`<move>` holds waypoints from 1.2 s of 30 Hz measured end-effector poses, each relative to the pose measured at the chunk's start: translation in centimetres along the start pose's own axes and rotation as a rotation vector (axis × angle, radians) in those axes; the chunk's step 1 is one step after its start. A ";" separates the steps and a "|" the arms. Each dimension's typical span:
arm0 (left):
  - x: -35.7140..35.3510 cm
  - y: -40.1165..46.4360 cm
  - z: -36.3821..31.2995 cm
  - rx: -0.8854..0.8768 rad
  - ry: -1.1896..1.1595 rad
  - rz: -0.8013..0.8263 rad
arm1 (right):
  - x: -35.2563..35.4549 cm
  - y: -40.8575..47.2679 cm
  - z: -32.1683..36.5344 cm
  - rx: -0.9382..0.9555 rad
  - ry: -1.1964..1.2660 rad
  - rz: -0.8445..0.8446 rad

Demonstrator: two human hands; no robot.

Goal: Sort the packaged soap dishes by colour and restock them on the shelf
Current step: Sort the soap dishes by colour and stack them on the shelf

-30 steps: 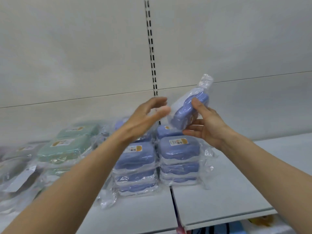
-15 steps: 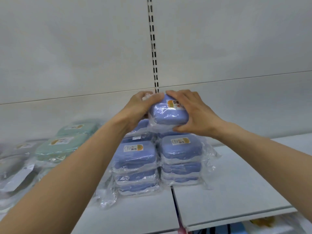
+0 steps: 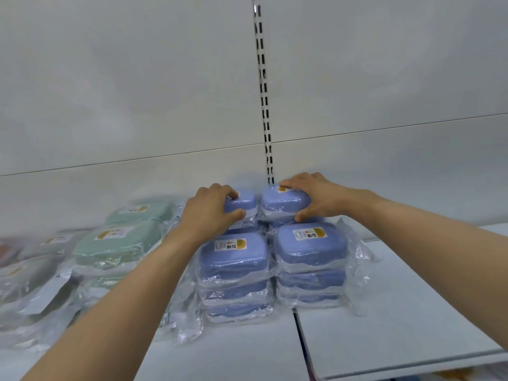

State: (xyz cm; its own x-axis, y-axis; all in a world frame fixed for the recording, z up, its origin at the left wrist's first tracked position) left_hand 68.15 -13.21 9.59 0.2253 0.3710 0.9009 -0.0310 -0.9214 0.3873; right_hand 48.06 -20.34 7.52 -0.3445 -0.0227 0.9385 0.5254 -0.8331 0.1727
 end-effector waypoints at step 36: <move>-51.6 -45.8 -55.9 -0.143 -0.493 1.171 | -27.5 -79.5 -42.6 -1.407 0.628 0.246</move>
State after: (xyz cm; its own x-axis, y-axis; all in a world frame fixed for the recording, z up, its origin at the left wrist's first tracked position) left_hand 3.49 16.26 -43.64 0.3277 -0.7601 0.5610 -0.5520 -0.6360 -0.5393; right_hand -17.39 22.93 -44.72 -0.8090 -0.1507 0.5681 -0.3850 -0.5944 -0.7060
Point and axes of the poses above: each hand's wrist, its own y-axis towards the middle knuckle, its own x-axis out of the back of the hand, z = x × y, the point moved 10 cm from there along y, towards the middle knuckle, and after that the axes turned 2 degrees about y, right-handed, at the moved point
